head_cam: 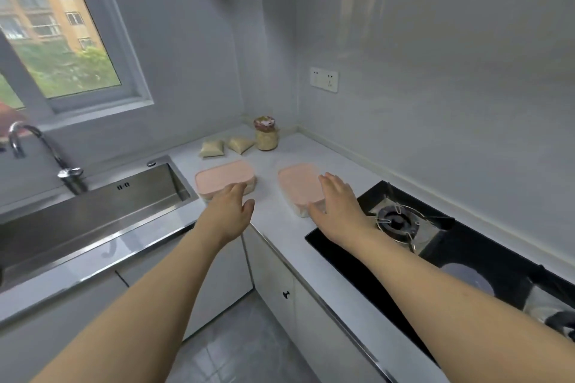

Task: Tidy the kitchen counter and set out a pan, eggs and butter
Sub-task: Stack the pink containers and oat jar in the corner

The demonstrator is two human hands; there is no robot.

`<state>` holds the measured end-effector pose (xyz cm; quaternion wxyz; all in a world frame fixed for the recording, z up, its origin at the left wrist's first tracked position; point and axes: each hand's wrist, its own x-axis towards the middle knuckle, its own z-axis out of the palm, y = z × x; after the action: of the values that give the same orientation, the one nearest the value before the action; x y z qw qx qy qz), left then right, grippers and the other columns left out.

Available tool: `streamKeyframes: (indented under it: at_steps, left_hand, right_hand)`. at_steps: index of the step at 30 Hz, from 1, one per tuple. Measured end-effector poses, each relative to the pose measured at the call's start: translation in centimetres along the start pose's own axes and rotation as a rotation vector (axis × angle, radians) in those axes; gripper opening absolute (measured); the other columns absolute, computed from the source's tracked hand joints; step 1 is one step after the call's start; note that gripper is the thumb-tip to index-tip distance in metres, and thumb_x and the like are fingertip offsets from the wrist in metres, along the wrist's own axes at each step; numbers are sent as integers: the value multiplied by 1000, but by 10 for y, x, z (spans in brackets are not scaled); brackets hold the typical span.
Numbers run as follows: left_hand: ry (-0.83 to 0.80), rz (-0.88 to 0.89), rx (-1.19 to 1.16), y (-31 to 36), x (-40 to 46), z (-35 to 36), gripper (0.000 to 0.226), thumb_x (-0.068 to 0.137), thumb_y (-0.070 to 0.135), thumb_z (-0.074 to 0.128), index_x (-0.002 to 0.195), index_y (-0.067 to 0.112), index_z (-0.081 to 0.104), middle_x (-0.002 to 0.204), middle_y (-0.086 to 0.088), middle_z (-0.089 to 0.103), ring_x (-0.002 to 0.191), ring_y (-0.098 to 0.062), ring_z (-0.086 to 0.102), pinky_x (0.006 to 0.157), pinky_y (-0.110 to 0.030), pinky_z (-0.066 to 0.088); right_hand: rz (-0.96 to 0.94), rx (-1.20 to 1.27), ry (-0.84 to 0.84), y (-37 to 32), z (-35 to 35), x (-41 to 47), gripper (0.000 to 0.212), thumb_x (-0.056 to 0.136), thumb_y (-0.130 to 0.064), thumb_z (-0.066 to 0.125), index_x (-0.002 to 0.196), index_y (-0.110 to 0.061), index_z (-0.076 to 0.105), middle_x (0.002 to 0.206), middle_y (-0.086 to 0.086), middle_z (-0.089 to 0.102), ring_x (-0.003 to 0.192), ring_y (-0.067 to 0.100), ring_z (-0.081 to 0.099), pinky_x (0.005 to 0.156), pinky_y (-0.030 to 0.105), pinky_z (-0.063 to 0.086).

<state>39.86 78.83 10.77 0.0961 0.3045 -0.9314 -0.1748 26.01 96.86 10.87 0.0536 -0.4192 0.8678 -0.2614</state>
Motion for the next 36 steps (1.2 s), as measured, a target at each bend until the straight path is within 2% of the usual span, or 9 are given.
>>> streamKeyframes:
  at_steps: [4, 8, 12, 20, 27, 29, 31, 36]
  left_hand:
    - [-19, -44, 9, -28, 31, 2, 50, 102, 29, 39, 147, 8, 33, 150, -11, 37, 133, -31, 39, 107, -36, 32]
    - [-33, -68, -20, -44, 81, 8, 52, 102, 28, 38, 149, 8, 30, 154, -11, 33, 139, -28, 34, 113, -37, 28]
    - [-77, -71, -44, -41, 137, 20, 52, 102, 31, 37, 150, 10, 29, 155, -8, 32, 140, -25, 32, 113, -34, 26]
    - [-129, 65, -44, -23, 225, 49, 52, 102, 31, 39, 149, 10, 31, 154, -7, 33, 142, -21, 28, 114, -30, 22]
    - [-219, 119, -47, -21, 280, 74, 53, 103, 34, 38, 150, 13, 28, 156, -5, 29, 143, -20, 28, 114, -30, 21]
    - [-257, 126, -61, -24, 295, 86, 52, 103, 34, 37, 150, 13, 28, 156, -4, 29, 143, -20, 27, 114, -30, 20]
    - [-309, 135, -66, -27, 308, 98, 53, 103, 34, 37, 151, 14, 27, 157, -4, 28, 144, -19, 26, 115, -30, 20]
    - [-419, 180, -51, -33, 348, 122, 54, 103, 34, 39, 151, 13, 27, 157, -5, 28, 143, -21, 27, 115, -31, 21]
  right_hand:
    - [-2, 17, -29, -9, 23, 39, 65, 98, -34, 42, 152, -8, 16, 160, 7, 11, 147, 22, 7, 121, 37, 7]
    - [39, 26, -38, 7, 40, 85, 67, 99, -34, 43, 152, -7, 13, 160, 7, 12, 147, 21, 8, 121, 36, 6]
    - [128, 61, -35, 27, 54, 132, 68, 98, -34, 43, 153, -6, 12, 160, 7, 12, 147, 20, 8, 121, 35, 5]
    - [245, 129, -3, 62, 68, 198, 66, 99, -31, 43, 152, -6, 13, 160, 6, 11, 147, 20, 7, 121, 33, 4]
    - [522, 315, 47, 100, 86, 205, 69, 96, -31, 45, 152, -7, 14, 159, 5, 18, 145, 22, 18, 118, 35, 18]
    - [639, 412, 73, 109, 95, 209, 68, 94, -31, 48, 151, -7, 19, 155, 8, 26, 141, 24, 29, 113, 35, 28]
    - [781, 554, 105, 115, 105, 215, 64, 92, -32, 49, 146, -5, 26, 147, 10, 35, 128, 28, 43, 99, 36, 42]
    - [1059, 747, 107, 120, 129, 234, 58, 95, -31, 44, 145, -6, 27, 139, 11, 41, 106, 25, 50, 65, 27, 40]
